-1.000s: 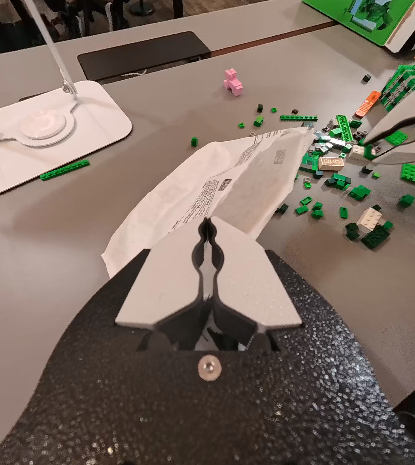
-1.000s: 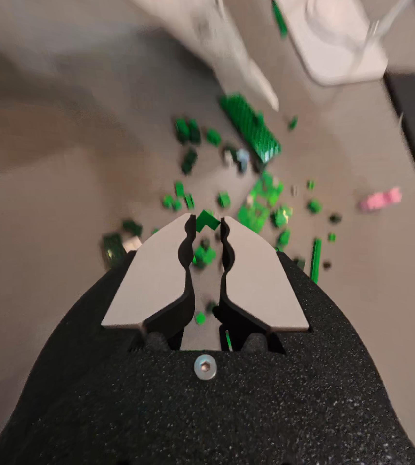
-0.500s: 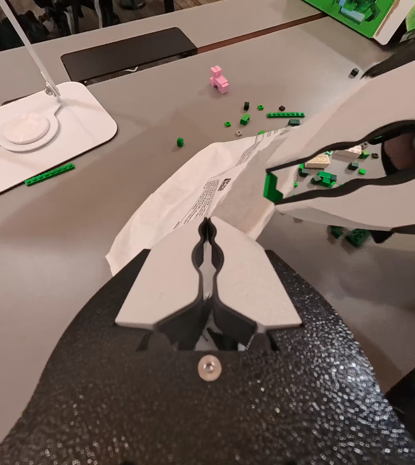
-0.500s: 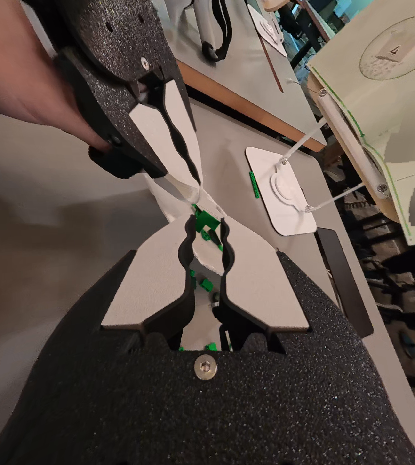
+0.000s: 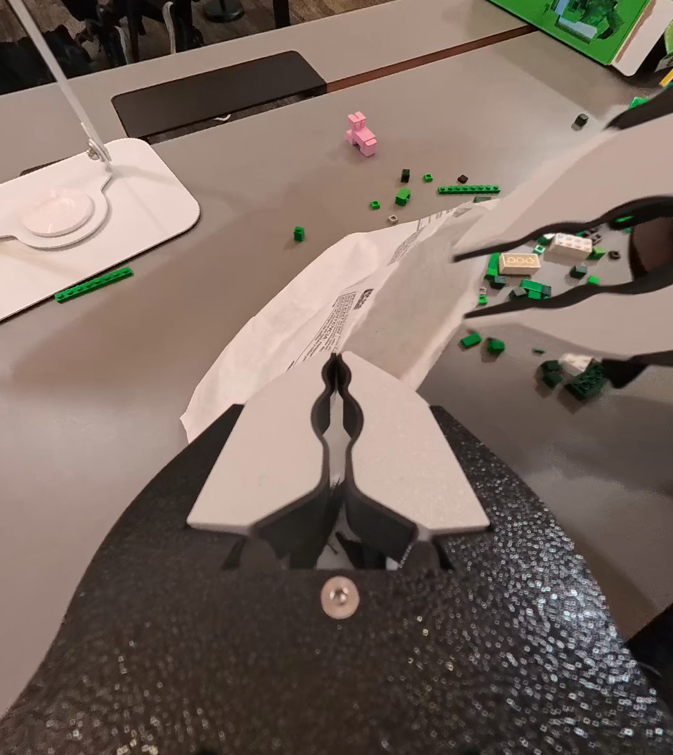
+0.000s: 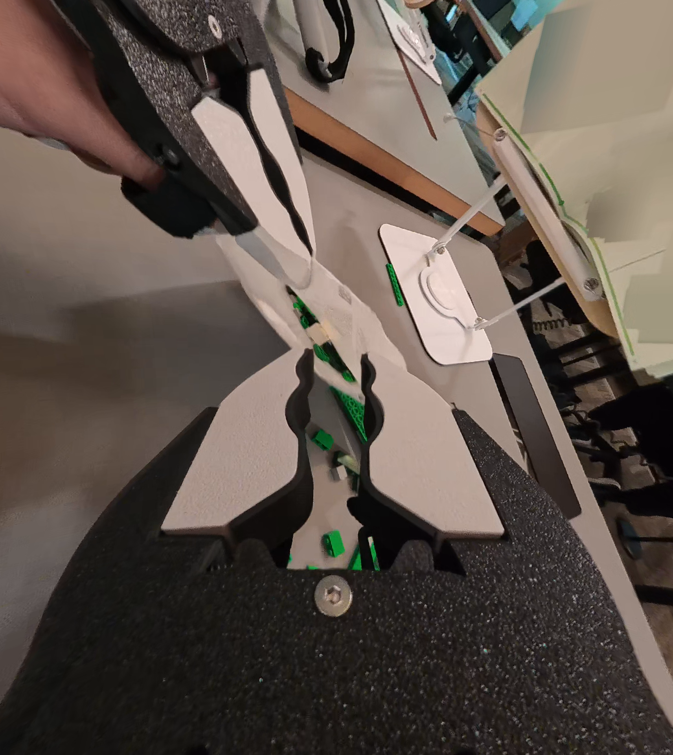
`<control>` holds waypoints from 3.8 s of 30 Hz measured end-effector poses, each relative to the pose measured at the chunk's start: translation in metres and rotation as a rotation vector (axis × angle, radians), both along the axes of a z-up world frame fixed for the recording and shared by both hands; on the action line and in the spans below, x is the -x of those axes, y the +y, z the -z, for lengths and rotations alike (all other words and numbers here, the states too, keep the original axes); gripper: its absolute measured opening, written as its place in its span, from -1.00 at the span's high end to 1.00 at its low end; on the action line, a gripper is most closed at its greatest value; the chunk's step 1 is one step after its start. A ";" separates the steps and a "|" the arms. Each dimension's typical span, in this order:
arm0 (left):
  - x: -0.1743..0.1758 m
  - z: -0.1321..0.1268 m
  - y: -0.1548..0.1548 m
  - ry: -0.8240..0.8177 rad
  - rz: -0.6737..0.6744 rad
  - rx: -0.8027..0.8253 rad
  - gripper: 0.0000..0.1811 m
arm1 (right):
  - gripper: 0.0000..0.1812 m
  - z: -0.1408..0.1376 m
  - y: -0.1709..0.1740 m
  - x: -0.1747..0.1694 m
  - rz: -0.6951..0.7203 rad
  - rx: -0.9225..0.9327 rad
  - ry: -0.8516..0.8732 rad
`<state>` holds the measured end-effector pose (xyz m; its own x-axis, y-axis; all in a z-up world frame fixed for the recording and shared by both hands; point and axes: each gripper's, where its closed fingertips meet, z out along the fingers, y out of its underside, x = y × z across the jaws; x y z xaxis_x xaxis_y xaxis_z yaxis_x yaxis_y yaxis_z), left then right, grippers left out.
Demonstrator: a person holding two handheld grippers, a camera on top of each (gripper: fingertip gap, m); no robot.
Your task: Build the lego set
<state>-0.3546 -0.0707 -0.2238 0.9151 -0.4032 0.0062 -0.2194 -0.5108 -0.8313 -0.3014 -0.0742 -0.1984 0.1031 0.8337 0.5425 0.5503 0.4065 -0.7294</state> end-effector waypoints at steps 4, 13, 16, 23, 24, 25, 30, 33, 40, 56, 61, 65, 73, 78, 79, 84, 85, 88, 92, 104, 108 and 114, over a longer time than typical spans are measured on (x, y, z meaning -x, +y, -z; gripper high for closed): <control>0.010 -0.001 0.000 -0.003 -0.025 -0.003 1.00 | 0.76 -0.004 0.016 -0.041 0.059 0.020 0.071; 0.027 -0.002 0.001 -0.001 -0.076 -0.009 1.00 | 0.78 0.016 0.069 -0.147 0.238 0.210 0.257; 0.031 -0.002 0.002 0.002 -0.088 -0.014 1.00 | 0.78 0.024 0.078 -0.166 0.278 0.206 0.236; 0.033 -0.001 0.002 0.014 -0.094 -0.017 1.00 | 0.79 0.036 0.085 -0.179 0.311 0.206 0.200; 0.033 -0.001 0.002 0.015 -0.094 -0.018 1.00 | 0.79 0.037 0.085 -0.179 0.305 0.209 0.201; 0.033 -0.001 0.002 0.016 -0.095 -0.019 1.00 | 0.80 0.036 0.085 -0.180 0.302 0.212 0.204; 0.035 -0.001 0.002 0.018 -0.100 -0.022 1.00 | 0.80 0.039 0.085 -0.183 0.293 0.220 0.197; 0.037 -0.001 0.002 0.022 -0.103 -0.024 1.00 | 0.80 0.047 0.083 -0.183 0.266 0.252 0.160; 0.037 0.001 0.003 0.029 -0.100 -0.021 1.00 | 0.84 0.068 0.073 -0.177 0.174 0.339 0.104; 0.033 0.004 0.002 0.042 -0.082 -0.010 1.00 | 0.91 0.111 0.024 -0.204 0.085 0.605 -0.254; 0.030 0.007 0.003 0.046 -0.072 -0.002 1.00 | 0.90 0.120 0.022 -0.211 0.109 0.612 -0.317; 0.029 0.008 0.003 0.047 -0.069 0.004 1.00 | 0.86 0.127 0.023 -0.212 0.126 0.616 -0.353; 0.027 0.008 0.003 0.048 -0.061 0.007 1.00 | 0.91 0.127 0.022 -0.207 0.104 0.585 -0.364; 0.017 0.006 0.002 0.049 -0.041 0.007 1.00 | 0.91 0.062 0.011 -0.146 -0.047 0.438 -0.094; 0.015 0.006 0.002 0.053 -0.039 0.007 1.00 | 0.91 0.041 0.003 -0.123 -0.096 0.381 -0.019; 0.003 0.009 0.002 0.071 -0.012 0.016 1.00 | 0.99 -0.017 -0.020 -0.028 -0.172 0.153 0.165; 0.002 0.009 0.001 0.073 -0.009 0.014 1.00 | 1.00 -0.016 -0.019 -0.017 -0.165 0.119 0.144; -0.001 0.006 0.000 0.064 0.000 0.006 1.00 | 1.00 -0.002 -0.012 0.001 -0.120 0.056 0.049; -0.002 0.004 0.000 0.054 0.003 0.001 1.00 | 1.00 0.005 -0.003 0.008 -0.075 0.055 0.041; 0.027 -0.001 0.005 0.032 -0.077 -0.038 1.00 | 0.88 0.052 -0.063 0.027 -0.364 0.350 -0.070; 0.032 -0.003 0.004 0.029 -0.082 -0.044 1.00 | 0.82 0.101 -0.075 0.045 -0.362 0.394 -0.260; 0.035 -0.004 0.003 0.022 -0.082 -0.043 1.00 | 0.81 0.119 -0.077 0.056 -0.345 0.471 -0.311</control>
